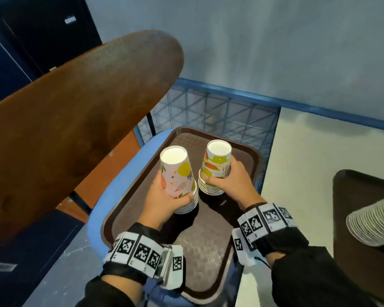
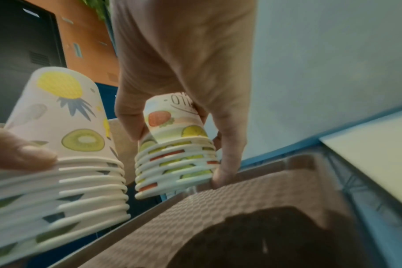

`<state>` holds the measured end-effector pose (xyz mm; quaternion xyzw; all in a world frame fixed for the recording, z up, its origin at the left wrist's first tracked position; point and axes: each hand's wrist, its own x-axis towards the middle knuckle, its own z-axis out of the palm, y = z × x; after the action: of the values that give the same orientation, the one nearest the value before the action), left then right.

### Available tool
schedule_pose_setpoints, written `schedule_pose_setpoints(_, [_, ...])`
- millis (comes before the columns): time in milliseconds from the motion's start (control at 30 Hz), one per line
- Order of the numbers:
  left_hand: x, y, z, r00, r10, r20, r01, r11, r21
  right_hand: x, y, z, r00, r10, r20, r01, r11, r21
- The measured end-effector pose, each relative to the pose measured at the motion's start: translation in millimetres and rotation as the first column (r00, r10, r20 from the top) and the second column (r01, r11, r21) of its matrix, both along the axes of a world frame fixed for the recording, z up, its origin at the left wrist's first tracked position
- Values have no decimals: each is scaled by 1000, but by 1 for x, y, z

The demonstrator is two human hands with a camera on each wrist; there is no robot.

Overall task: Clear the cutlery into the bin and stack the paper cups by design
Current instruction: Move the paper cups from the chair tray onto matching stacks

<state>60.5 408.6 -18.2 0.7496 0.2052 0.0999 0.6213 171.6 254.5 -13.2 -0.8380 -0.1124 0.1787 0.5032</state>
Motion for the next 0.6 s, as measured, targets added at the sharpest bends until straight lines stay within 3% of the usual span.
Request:
schedule_pose_setpoints(233, [-18, -78, 34, 989, -136, 53, 141, 986, -89, -70, -104, 53, 994, -103, 46, 97, 988, 124])
schedule_pose_setpoints(600, [-13, -242, 90, 934, -317, 165, 324, 946, -14, -144, -290, 109, 954, -297, 43, 275, 922, 273])
